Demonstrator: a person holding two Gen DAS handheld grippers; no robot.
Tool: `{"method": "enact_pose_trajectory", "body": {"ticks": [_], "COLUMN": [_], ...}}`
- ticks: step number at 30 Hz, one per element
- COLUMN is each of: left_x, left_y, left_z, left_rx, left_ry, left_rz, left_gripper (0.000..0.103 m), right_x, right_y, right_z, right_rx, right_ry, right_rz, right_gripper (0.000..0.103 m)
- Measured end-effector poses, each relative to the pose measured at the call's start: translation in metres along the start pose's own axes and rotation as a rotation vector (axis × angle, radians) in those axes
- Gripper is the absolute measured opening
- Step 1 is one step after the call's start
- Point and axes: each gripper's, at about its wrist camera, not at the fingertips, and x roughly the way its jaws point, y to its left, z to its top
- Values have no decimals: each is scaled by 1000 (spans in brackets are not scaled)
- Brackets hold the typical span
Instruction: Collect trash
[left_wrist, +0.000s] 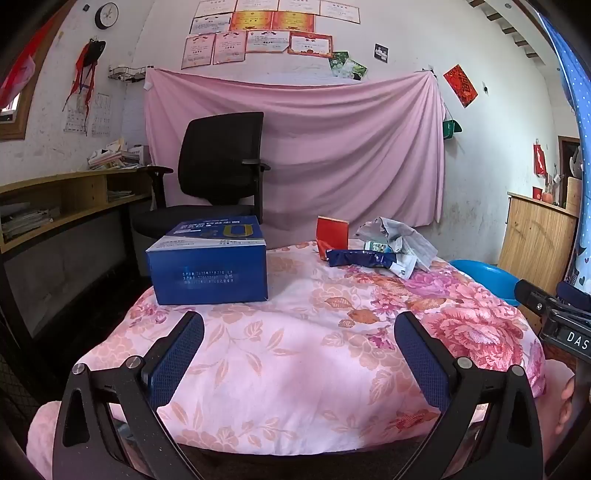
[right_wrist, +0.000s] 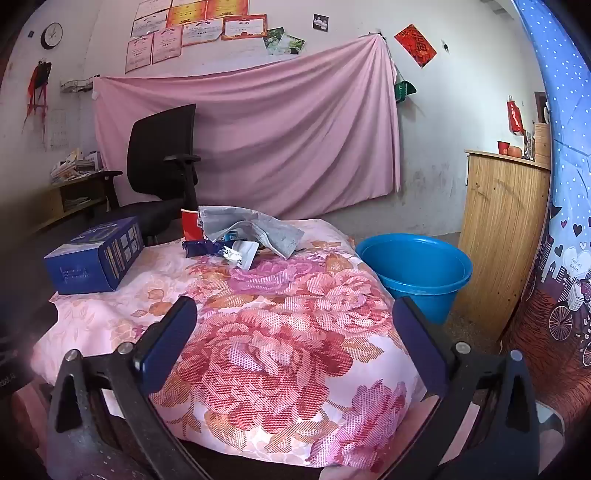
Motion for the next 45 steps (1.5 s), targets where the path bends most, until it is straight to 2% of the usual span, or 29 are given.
{"method": "enact_pose_trajectory", "body": {"ticks": [45], "left_x": [0], "left_y": [-1], "left_z": [1], "left_rx": [2], "left_ry": [-3], "left_rz": [-2], "left_gripper": [101], "right_x": [2], "right_y": [0], "right_z": [-1], "right_rx": [6], "right_ry": [0], "right_rz": [1], "right_gripper": [103]}}
